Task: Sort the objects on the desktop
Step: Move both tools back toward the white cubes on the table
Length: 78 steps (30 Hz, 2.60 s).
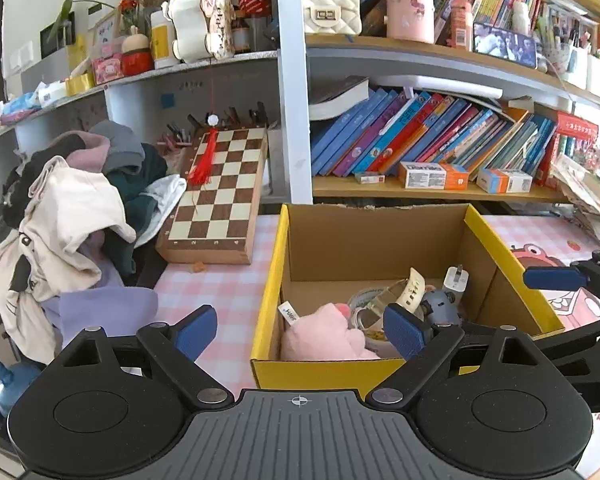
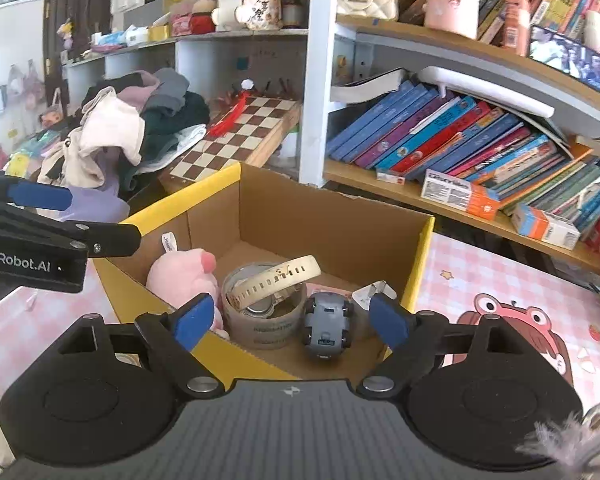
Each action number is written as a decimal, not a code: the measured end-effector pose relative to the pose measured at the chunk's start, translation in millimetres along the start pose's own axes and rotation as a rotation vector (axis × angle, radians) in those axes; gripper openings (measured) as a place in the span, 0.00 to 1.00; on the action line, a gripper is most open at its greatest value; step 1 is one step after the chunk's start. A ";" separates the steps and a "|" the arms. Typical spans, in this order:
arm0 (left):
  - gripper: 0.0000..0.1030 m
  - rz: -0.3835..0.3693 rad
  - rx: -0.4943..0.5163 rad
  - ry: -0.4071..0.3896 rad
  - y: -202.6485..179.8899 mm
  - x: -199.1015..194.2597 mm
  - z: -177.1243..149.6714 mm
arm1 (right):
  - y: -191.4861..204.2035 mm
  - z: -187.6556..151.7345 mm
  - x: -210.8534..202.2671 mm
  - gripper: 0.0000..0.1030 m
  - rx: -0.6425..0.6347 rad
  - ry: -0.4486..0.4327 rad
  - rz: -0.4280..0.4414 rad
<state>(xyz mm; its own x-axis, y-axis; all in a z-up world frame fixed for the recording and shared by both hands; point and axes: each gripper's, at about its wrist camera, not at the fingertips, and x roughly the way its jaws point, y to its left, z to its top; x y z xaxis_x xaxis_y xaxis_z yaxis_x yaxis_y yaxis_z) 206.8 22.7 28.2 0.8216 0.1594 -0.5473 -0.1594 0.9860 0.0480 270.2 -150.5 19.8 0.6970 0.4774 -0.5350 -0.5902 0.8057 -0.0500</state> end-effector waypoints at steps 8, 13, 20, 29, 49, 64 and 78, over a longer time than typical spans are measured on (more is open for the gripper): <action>0.90 -0.028 0.020 -0.048 9.2 -19.9 -8.1 | 17.4 -5.8 -21.4 0.90 0.023 -0.029 -0.086; 0.90 -0.062 0.013 -0.043 12.3 -29.7 -18.4 | 27.9 -10.4 -32.2 0.90 0.037 -0.042 -0.126; 0.92 -0.086 0.019 -0.025 19.6 -41.2 -31.6 | 43.1 -18.2 -44.3 0.90 0.055 -0.026 -0.155; 0.96 -0.096 0.006 -0.030 34.2 -61.3 -49.2 | 67.5 -32.0 -60.9 0.91 0.053 -0.009 -0.173; 0.97 -0.107 0.042 0.121 41.4 -72.2 -100.6 | 98.6 -83.4 -53.9 0.91 0.060 0.174 -0.121; 0.97 -0.107 0.066 0.160 27.7 -60.2 -102.7 | 84.6 -83.0 -45.1 0.89 0.060 0.220 -0.056; 0.97 -0.088 0.045 0.203 19.0 -43.1 -102.6 | 74.2 -80.7 -25.2 0.86 0.014 0.258 0.002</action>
<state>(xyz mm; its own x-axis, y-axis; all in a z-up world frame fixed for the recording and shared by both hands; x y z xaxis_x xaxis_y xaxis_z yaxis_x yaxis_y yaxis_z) 112.2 29.7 -33.1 0.7035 0.0642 -0.7077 -0.0637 0.9976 0.0272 175.9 -131.1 -38.5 0.5677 0.3755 -0.7326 -0.5845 0.8105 -0.0376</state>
